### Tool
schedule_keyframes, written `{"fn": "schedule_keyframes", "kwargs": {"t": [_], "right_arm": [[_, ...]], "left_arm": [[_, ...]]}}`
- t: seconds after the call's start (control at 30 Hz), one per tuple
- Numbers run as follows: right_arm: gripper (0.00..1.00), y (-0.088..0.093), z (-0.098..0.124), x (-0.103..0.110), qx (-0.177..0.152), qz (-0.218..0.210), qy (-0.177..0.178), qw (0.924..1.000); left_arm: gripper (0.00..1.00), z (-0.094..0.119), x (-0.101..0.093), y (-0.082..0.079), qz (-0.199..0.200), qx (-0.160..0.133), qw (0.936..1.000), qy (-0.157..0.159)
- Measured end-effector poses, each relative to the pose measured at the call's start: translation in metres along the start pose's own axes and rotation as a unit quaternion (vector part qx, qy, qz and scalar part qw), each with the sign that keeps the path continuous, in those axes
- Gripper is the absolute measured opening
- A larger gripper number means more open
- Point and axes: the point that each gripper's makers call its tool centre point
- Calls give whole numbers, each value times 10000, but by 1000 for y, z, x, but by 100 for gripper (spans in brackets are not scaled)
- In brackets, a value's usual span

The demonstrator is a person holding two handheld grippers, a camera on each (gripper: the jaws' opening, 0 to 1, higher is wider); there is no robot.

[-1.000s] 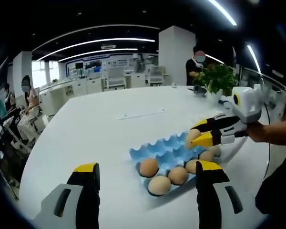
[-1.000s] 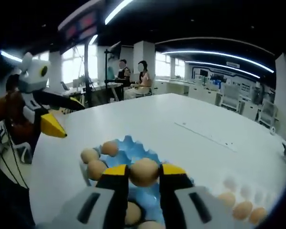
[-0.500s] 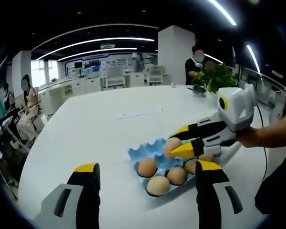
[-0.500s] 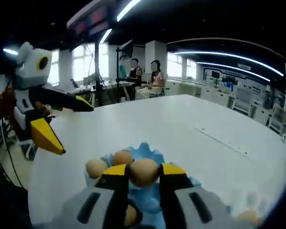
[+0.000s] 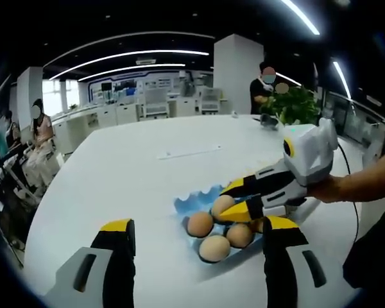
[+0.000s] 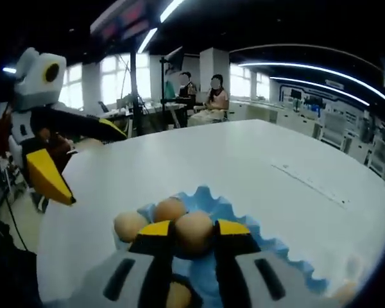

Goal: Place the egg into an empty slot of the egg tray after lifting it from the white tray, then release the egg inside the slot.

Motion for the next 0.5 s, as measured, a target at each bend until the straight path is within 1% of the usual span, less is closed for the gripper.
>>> {"fn": "schedule_keyframes", "kwargs": {"t": [0.07, 0.2, 0.33, 0.4, 0.5], "right_arm": [[24, 2, -1, 0, 47, -53, -22, 10000], [25, 2, -2, -1, 40, -120, -53, 9999], [25, 6, -2, -3, 128, -477, -103, 9987], [25, 5, -3, -3, 123, -411, -106, 9990], [25, 5, -3, -2, 131, -425, -126, 9989]], "left_arm": [[83, 0, 0, 0, -6, -6, 10000, -5], [83, 1, 1, 1, -12, 11, 10000, -9], [83, 1, 0, 0, -7, -3, 10000, -1], [83, 0, 0, 0, -11, -6, 10000, 0], [83, 0, 0, -1, -18, -10, 10000, -2]]}}
Point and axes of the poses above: the point that each gripper's makers call its tool centre point, and the gripper's own axes: z roughly backward along the fingers, x roughly to its left, y roughly out of its underside, and after that the axes turned 8 degrees about -z, right-handed
